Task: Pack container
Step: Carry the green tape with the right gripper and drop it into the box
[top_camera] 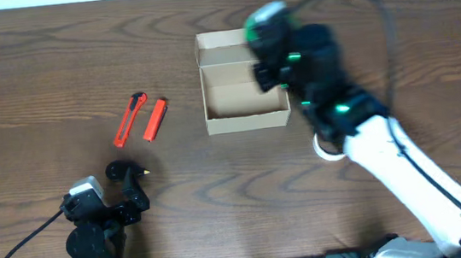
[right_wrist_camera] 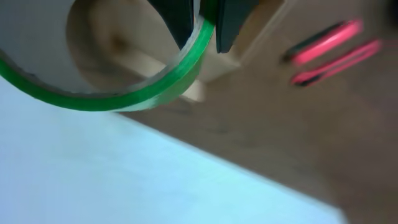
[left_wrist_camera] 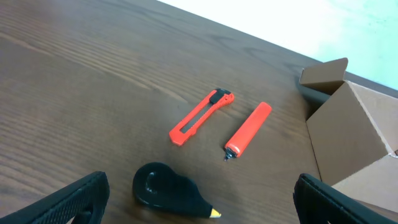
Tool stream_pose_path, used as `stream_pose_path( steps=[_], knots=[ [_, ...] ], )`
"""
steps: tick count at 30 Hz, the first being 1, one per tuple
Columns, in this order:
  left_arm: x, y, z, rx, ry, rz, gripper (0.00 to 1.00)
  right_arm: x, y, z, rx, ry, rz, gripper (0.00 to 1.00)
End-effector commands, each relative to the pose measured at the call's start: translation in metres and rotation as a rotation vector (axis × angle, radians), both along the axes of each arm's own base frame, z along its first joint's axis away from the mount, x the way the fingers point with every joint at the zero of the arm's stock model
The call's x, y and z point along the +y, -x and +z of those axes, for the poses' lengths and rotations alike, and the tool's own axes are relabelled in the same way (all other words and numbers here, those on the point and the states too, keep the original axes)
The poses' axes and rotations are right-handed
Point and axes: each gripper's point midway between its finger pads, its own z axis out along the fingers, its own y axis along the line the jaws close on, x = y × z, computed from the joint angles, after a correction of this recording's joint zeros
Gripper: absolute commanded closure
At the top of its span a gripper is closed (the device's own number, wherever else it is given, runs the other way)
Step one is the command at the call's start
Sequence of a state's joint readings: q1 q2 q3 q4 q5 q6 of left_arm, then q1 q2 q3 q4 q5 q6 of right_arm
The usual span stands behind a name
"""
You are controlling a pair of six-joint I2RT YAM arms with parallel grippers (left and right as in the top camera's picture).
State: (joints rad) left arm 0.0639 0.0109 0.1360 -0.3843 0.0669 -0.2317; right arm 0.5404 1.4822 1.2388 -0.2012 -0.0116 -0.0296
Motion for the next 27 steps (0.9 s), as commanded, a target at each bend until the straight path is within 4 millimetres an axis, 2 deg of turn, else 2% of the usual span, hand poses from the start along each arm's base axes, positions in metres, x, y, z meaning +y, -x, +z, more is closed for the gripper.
stream_pose_path(
  steps=[1, 4, 7, 14, 21, 27],
  knots=[
    [0.003, 0.000, -0.009, 0.016, -0.018, 0.013, 0.05, 0.034, -0.006, -0.007, 0.061, 0.006, -0.009, 0.99],
    [0.003, 0.000, -0.009, 0.016, -0.018, 0.013, 0.05, 0.054, -0.014, -0.036, 0.208, -0.011, -0.040, 0.99],
    [0.003, 0.000, -0.009, 0.016, -0.018, 0.013, 0.05, 0.066, -0.020, -0.061, 0.311, -0.025, -0.057, 0.99],
    [0.003, 0.000, -0.009, 0.016, -0.018, 0.013, 0.05, 0.073, -0.029, -0.112, 0.447, -0.031, -0.130, 0.99],
    [0.003, 0.000, -0.009, 0.016, -0.018, 0.013, 0.05, 0.071, -0.027, -0.147, 0.533, -0.018, -0.180, 0.99],
    [0.003, 0.000, -0.009, 0.016, -0.018, 0.013, 0.05, 0.069, -0.029, -0.154, 0.539, -0.009, -0.205, 0.99]
  ],
)
